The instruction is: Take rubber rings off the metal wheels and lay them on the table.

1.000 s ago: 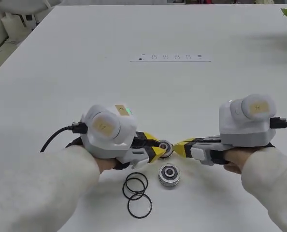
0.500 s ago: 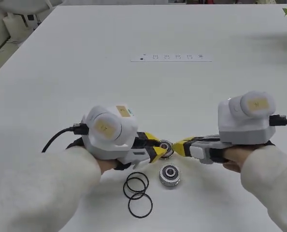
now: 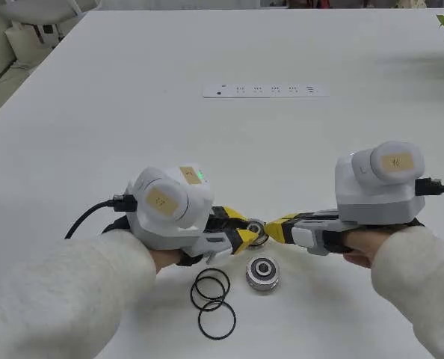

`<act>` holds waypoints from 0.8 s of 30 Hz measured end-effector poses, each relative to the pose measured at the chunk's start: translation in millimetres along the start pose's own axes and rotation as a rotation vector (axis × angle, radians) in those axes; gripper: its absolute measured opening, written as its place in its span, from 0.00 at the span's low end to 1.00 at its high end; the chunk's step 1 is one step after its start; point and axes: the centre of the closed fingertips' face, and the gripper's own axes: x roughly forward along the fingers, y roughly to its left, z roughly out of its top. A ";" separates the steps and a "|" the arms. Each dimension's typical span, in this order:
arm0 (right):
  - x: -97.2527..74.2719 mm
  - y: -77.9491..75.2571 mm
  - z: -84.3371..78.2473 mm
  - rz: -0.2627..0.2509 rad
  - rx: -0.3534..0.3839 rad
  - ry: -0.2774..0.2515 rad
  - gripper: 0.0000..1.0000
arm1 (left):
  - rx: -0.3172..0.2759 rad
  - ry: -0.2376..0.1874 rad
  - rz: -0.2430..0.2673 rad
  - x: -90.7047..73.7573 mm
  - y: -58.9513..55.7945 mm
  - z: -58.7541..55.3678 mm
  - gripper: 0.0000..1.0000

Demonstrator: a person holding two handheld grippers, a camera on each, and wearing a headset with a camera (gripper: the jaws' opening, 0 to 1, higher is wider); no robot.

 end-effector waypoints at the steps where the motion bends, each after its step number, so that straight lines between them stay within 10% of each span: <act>1: 0.0 0.3 0.1 0.001 0.000 0.000 0.00 | -0.001 0.000 0.000 0.0 0.0 -0.1 0.13; 24: 0.3 2.7 2.5 0.010 -0.016 -0.003 0.00 | 0.005 -0.003 0.001 -0.1 -1.3 0.1 0.13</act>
